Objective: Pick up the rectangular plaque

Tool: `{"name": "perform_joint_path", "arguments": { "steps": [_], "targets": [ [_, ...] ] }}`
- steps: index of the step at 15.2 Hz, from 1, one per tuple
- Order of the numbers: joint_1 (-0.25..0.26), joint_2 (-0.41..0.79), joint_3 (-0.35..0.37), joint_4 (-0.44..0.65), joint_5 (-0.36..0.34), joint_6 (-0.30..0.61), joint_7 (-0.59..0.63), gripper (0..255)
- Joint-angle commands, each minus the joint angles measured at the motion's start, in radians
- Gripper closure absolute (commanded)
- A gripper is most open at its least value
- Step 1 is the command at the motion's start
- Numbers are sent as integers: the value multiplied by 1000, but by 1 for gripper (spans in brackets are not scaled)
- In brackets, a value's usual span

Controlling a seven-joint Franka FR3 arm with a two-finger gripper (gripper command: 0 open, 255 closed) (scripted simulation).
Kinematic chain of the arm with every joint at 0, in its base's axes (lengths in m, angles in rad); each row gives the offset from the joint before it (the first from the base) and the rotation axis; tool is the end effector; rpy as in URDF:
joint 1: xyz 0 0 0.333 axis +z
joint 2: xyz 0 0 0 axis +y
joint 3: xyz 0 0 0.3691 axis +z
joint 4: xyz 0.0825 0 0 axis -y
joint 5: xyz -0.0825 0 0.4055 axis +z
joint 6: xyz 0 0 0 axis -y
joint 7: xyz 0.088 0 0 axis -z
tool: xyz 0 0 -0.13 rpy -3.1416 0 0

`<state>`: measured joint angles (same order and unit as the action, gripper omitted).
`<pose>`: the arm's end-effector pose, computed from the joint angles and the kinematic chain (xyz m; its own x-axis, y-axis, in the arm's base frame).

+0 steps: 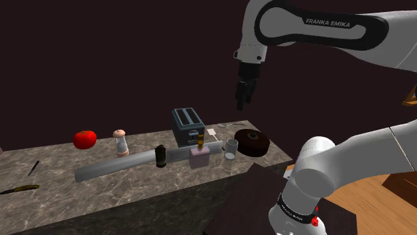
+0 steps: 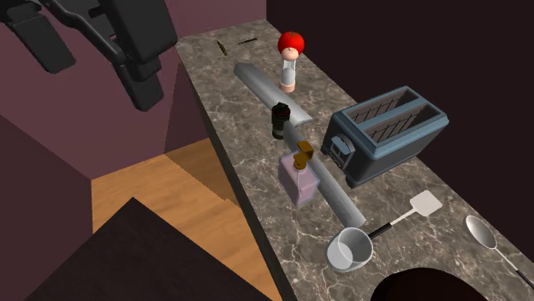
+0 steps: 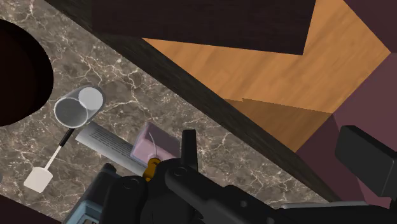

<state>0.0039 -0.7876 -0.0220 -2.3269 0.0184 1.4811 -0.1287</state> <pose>0.2796 -0.0051 0.6122 0.9914 0.1193 -0.0534 0.1172 -0.9923 -0.0412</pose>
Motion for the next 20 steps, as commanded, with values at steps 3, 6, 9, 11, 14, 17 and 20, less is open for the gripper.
{"name": "perform_joint_path", "arguments": {
  "steps": [3, 6, 9, 11, 14, 17, 20],
  "targets": [
    [3, 10, -30, -48, -26, 62, -61, 0],
    [6, 38, -77, -110, -63, 158, -150, 0],
    [9, 83, -125, -158, -97, 260, -237, 0],
    [12, 124, -157, -182, -118, 330, -295, 0],
    [18, 199, -206, -206, -143, 438, -381, 0],
    [27, 290, -255, -214, -159, 546, -469, 0],
    [42, 395, -303, -207, -160, 654, -560, 0]
  ]
}}
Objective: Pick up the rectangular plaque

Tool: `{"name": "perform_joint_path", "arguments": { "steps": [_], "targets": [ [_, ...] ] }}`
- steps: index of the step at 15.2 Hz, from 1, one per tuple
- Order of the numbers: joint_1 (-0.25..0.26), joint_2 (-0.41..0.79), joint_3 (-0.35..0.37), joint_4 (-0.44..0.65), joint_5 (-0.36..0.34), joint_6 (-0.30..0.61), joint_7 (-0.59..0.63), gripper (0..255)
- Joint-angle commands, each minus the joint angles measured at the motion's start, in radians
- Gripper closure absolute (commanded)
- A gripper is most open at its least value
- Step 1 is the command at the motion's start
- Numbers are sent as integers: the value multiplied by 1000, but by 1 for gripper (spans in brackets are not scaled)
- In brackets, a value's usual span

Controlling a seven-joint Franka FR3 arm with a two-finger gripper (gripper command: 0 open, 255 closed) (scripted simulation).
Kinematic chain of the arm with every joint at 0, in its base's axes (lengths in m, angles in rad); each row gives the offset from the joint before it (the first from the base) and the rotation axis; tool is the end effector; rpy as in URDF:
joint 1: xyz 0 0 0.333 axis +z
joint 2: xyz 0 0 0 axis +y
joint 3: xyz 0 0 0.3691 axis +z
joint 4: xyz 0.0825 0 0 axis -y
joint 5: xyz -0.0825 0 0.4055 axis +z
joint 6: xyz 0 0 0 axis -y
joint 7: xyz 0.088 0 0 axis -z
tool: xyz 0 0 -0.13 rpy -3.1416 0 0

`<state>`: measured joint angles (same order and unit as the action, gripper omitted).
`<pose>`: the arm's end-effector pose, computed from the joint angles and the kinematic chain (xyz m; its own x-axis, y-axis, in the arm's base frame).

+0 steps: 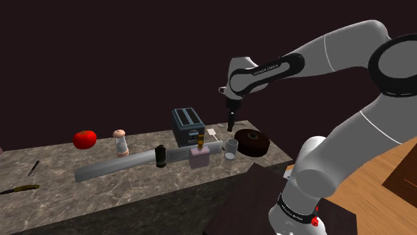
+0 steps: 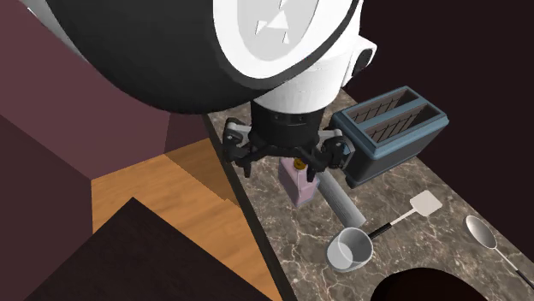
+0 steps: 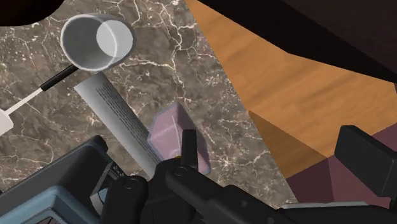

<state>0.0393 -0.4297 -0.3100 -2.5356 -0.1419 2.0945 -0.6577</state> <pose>0.3836 -0.1181 0.4274 0.8830 0.4690 -0.0155 0.4687 -0.8831 -0.0202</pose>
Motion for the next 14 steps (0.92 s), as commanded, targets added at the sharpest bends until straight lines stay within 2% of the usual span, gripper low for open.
{"name": "perform_joint_path", "arguments": {
  "steps": [1, 7, 11, 14],
  "targets": [
    [12, 75, -30, 8, 4, 75, -64, 0],
    [49, 325, -105, 77, 84, 265, -282, 0],
    [54, 505, -117, 154, 195, 362, -454, 0],
    [32, 638, -93, 228, 286, 414, -582, 0]
  ]
}}
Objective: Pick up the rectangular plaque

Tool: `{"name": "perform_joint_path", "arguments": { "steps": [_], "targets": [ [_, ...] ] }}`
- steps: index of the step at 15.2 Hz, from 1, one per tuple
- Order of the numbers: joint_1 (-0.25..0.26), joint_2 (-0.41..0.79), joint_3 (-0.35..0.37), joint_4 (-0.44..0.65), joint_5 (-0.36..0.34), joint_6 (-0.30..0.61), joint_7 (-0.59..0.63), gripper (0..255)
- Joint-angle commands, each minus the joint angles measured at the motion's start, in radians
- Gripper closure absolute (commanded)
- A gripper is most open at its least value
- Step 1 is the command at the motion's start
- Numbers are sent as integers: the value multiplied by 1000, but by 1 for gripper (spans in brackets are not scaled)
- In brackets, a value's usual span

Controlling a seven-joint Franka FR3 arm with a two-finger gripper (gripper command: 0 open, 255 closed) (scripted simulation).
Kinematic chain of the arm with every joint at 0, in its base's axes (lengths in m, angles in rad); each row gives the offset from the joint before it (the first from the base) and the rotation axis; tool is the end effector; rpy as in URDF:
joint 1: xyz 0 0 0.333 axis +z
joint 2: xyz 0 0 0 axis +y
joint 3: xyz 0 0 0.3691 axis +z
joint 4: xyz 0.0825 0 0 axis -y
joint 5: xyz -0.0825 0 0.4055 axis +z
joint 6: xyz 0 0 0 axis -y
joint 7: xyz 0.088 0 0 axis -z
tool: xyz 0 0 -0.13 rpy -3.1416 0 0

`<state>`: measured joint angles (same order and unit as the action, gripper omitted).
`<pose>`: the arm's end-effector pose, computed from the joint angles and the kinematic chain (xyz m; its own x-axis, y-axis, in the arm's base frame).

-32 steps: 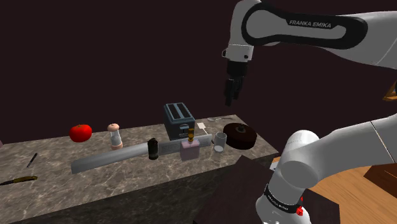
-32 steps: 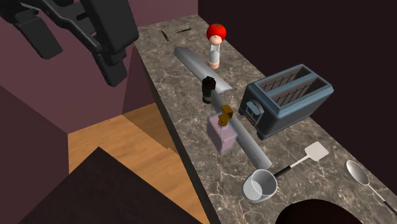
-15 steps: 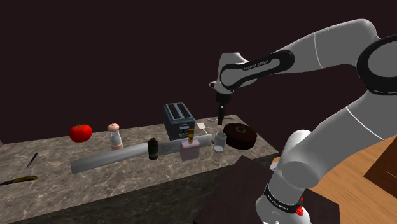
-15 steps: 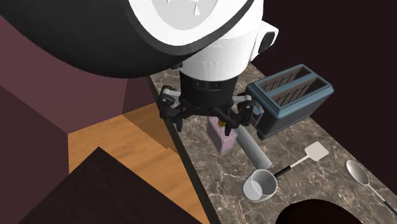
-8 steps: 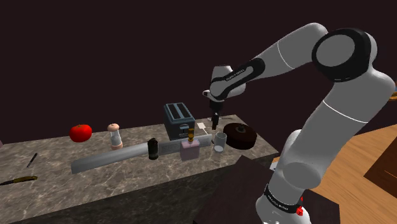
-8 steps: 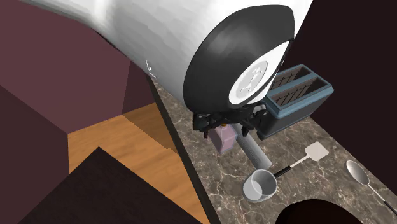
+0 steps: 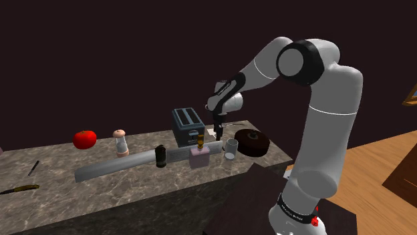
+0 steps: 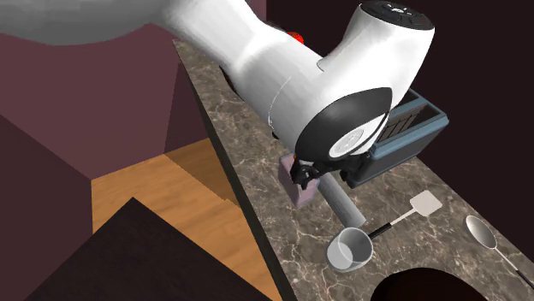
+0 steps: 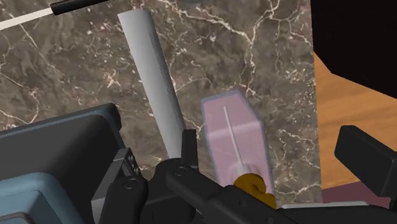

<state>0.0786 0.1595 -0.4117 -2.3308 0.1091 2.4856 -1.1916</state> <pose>0.5102 -0.1757 0.2886 0.7128 0.7014 0.0076 0.7013 -0.7128 0.0088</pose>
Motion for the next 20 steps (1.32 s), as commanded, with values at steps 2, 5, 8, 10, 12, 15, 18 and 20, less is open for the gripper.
{"name": "perform_joint_path", "arguments": {
  "steps": [2, 5, 8, 10, 12, 15, 18, 20],
  "targets": [
    [-33, 134, 37, 80, 86, 50, -124, 0],
    [-78, 256, 85, 174, 142, 79, -220, 0],
    [-120, 373, 132, 278, 174, 99, -297, 0],
    [-136, 419, 150, 314, 184, 112, -319, 0],
    [-143, 442, 159, 320, 193, 129, -326, 0],
    [-153, 478, 172, 330, 206, 154, -335, 0],
    [-159, 496, 179, 336, 212, 167, -339, 0],
    [-159, 498, 180, 336, 213, 168, -340, 255]
  ]
}}
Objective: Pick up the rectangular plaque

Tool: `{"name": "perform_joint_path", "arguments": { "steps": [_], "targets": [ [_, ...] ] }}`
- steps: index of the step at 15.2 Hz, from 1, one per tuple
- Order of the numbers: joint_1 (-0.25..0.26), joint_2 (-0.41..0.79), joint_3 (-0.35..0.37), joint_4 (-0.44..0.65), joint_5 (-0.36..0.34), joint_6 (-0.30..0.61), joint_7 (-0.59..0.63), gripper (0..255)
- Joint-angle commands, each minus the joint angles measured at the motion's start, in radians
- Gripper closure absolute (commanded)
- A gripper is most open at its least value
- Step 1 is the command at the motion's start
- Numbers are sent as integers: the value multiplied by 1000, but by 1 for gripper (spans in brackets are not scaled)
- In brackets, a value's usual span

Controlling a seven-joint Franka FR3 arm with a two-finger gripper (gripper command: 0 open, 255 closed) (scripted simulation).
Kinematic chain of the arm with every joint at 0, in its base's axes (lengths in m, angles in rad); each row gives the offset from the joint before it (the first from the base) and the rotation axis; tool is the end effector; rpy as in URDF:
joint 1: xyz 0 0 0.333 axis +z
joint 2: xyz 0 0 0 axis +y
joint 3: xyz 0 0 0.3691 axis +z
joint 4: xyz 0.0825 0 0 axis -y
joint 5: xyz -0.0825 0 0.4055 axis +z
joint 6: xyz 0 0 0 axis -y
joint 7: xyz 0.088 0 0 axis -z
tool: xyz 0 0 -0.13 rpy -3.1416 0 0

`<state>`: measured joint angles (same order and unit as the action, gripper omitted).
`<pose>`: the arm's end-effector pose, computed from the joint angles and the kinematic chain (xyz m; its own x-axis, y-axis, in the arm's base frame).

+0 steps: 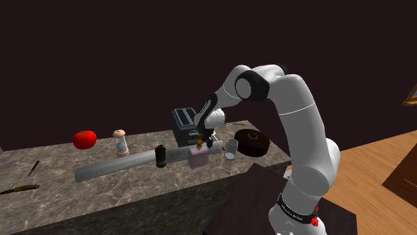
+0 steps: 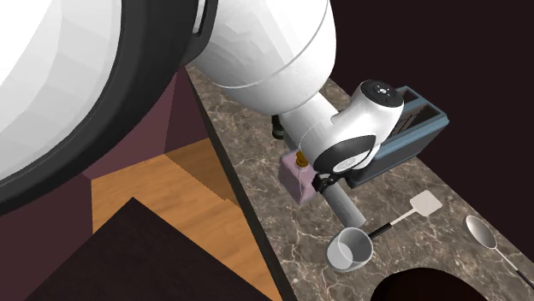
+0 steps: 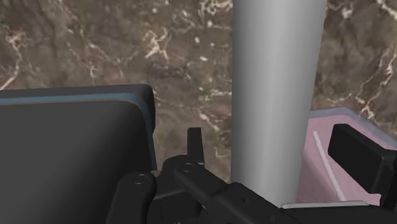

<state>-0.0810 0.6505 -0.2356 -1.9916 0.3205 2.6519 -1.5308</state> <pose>0.6150 -0.2038 0.1421 0.5545 0.8320 0.0205 0.8310 -0.5548 0.0397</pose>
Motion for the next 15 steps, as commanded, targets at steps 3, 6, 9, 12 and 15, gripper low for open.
{"name": "perform_joint_path", "arguments": {
  "steps": [3, 6, 9, 12, 15],
  "targets": [
    [2, 6, 2, 1, 0, -3, 2, 255],
    [3, 2, 2, -5, 0, 0, 2, 255],
    [1, 5, 3, -3, 1, 1, 0, 255],
    [12, -30, -10, -14, -11, -24, 9, 255],
    [22, -65, -24, -23, -24, -50, 18, 255]
  ]
}}
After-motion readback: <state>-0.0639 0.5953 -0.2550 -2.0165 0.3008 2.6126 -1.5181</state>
